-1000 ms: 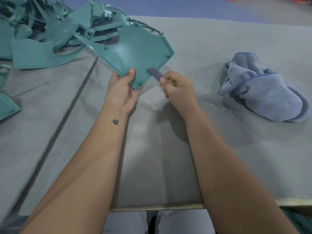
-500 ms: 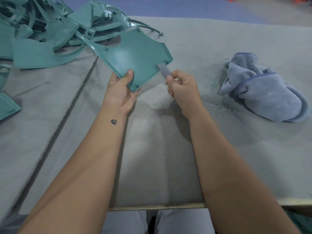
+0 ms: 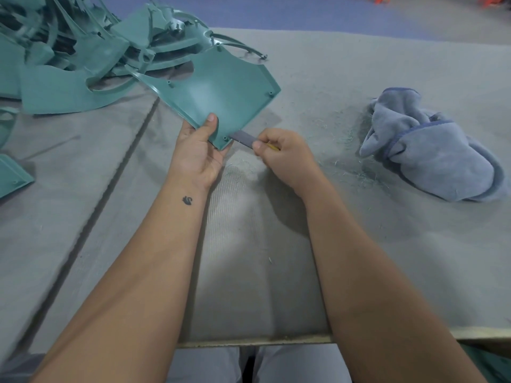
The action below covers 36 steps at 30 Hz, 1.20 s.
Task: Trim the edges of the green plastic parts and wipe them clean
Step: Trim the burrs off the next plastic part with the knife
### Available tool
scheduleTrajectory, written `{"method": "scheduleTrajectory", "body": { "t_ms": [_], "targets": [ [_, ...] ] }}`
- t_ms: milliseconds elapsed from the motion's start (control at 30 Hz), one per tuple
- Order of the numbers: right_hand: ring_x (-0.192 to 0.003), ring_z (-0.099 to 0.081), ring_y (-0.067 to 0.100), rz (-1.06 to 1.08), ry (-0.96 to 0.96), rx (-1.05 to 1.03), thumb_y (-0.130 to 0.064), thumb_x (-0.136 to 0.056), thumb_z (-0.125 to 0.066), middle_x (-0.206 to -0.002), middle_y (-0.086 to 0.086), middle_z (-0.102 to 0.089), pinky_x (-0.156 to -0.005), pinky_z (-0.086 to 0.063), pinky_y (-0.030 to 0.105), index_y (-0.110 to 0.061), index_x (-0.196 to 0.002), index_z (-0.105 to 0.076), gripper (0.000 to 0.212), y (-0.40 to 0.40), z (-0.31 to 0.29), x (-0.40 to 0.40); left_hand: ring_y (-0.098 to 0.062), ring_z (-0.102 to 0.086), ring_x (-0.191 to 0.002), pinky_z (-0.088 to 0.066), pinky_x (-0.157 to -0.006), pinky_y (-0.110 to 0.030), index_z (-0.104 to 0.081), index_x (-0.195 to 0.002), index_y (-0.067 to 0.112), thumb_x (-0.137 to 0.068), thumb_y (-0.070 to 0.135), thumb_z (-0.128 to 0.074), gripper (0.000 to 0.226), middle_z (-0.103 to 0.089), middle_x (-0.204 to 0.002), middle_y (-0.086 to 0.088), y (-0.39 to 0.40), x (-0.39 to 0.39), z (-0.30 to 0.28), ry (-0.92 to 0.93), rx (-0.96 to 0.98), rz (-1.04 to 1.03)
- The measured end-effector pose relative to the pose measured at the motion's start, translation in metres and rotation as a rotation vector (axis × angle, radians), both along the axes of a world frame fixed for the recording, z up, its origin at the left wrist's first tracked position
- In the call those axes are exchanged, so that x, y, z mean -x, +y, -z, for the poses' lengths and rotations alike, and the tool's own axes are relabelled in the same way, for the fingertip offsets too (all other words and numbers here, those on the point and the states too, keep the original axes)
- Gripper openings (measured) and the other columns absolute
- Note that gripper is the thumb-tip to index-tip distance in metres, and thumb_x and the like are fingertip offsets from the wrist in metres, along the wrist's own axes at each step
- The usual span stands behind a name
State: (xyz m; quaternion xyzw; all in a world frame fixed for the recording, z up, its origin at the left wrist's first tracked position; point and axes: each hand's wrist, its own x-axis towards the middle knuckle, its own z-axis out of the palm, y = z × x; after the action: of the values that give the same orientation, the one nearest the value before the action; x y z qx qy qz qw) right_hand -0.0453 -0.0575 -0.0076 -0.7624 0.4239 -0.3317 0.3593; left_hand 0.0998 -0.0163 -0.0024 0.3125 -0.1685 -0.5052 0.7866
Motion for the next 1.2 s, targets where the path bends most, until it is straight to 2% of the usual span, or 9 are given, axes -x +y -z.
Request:
{"method": "scheduleTrajectory", "body": {
  "t_ms": [67, 233, 333, 533, 667, 800, 933, 1067, 1200],
  "targets": [
    [-0.050, -0.038, 0.007, 0.039, -0.161, -0.040, -0.018, -0.091, -0.058, -0.054, -0.005, -0.046, -0.053, -0.032, 0.024, -0.021, -0.065, -0.055, 0.026, 0.001, -0.004, 0.001, -0.021, -0.070, -0.085, -0.060, -0.071, -0.035, -0.059, -0.102, 0.017, -0.098, -0.001, -0.047, 0.022, -0.074, -0.088, -0.001, 0.000, -0.001, -0.001, -0.020, -0.013, 0.006],
    [-0.047, -0.036, 0.010, 0.313, -0.780, -0.165, -0.019, -0.088, -0.059, -0.052, -0.001, -0.045, -0.046, -0.029, 0.022, -0.018, -0.066, -0.050, 0.024, -0.001, -0.016, 0.013, -0.021, -0.070, -0.092, -0.060, -0.071, -0.038, -0.058, -0.108, 0.022, -0.097, 0.002, -0.049, 0.025, -0.070, -0.104, 0.000, 0.002, -0.005, -0.004, -0.057, -0.030, 0.027],
    [-0.046, -0.035, 0.008, 0.408, -0.911, -0.253, -0.018, -0.089, -0.063, -0.051, -0.003, -0.044, -0.044, -0.031, 0.017, -0.018, -0.070, -0.048, 0.024, -0.006, -0.020, 0.021, -0.020, -0.069, -0.095, -0.059, -0.068, -0.035, -0.055, -0.120, 0.019, -0.097, 0.006, -0.050, 0.027, -0.067, -0.112, -0.002, 0.004, -0.008, -0.006, -0.076, -0.047, 0.042],
    [-0.043, -0.028, 0.008, 0.407, -0.943, -0.329, -0.016, -0.091, -0.061, -0.051, -0.003, -0.037, -0.039, -0.025, 0.017, -0.020, -0.067, -0.044, 0.030, -0.007, -0.022, 0.017, -0.015, -0.069, -0.079, -0.055, -0.061, -0.026, -0.060, -0.109, 0.020, -0.094, 0.018, -0.059, 0.015, -0.072, -0.089, 0.005, 0.009, -0.007, -0.012, -0.205, -0.141, -0.006],
    [-0.044, -0.024, 0.007, 0.359, -0.865, -0.305, -0.018, -0.092, -0.059, -0.050, -0.007, -0.032, -0.040, -0.021, 0.018, -0.023, -0.061, -0.036, 0.039, -0.006, -0.020, 0.014, -0.010, -0.064, -0.082, -0.049, -0.055, -0.023, -0.063, -0.098, 0.027, -0.092, 0.019, -0.062, 0.010, -0.071, -0.087, 0.013, 0.012, -0.004, -0.017, -0.445, -0.158, -0.080],
    [-0.051, -0.027, 0.009, 0.357, -0.734, -0.213, -0.024, -0.089, -0.061, -0.055, -0.008, -0.033, -0.050, -0.024, 0.024, -0.023, -0.065, -0.043, 0.030, -0.003, -0.018, 0.010, 0.006, -0.065, -0.068, -0.049, -0.053, -0.017, -0.061, -0.094, 0.030, -0.089, 0.015, -0.064, 0.016, -0.070, -0.075, 0.023, 0.015, 0.001, -0.017, -0.663, -0.177, -0.088],
    [-0.054, -0.026, 0.010, 0.373, -0.723, -0.190, -0.024, -0.090, -0.060, -0.058, -0.005, -0.032, -0.053, -0.024, 0.027, -0.021, -0.068, -0.044, 0.027, -0.002, -0.019, 0.011, 0.001, -0.065, -0.075, -0.046, -0.053, -0.019, -0.056, -0.099, 0.036, -0.073, 0.018, -0.063, 0.032, -0.068, -0.089, 0.020, 0.018, -0.002, -0.019, -0.656, -0.143, -0.105],
    [-0.048, -0.026, 0.008, 0.387, -0.792, -0.250, -0.020, -0.095, -0.055, -0.056, -0.005, -0.034, -0.047, -0.022, 0.022, -0.017, -0.070, -0.045, 0.027, -0.003, -0.021, 0.011, -0.006, -0.069, -0.084, -0.054, -0.065, -0.026, -0.066, -0.096, 0.038, -0.077, 0.012, -0.066, 0.032, -0.072, -0.095, 0.016, 0.020, -0.009, -0.017, -0.680, -0.033, 0.009],
    [-0.044, -0.031, 0.009, 0.443, -0.822, -0.281, -0.023, -0.101, -0.042, -0.055, 0.000, -0.040, -0.041, -0.026, 0.018, -0.012, -0.077, -0.053, 0.029, -0.004, -0.022, 0.012, -0.009, -0.069, -0.076, -0.055, -0.067, -0.025, -0.071, -0.092, 0.022, -0.084, 0.004, -0.066, 0.020, -0.075, -0.084, 0.008, 0.019, -0.020, -0.017, -0.579, -0.068, -0.038]
  ]
}}
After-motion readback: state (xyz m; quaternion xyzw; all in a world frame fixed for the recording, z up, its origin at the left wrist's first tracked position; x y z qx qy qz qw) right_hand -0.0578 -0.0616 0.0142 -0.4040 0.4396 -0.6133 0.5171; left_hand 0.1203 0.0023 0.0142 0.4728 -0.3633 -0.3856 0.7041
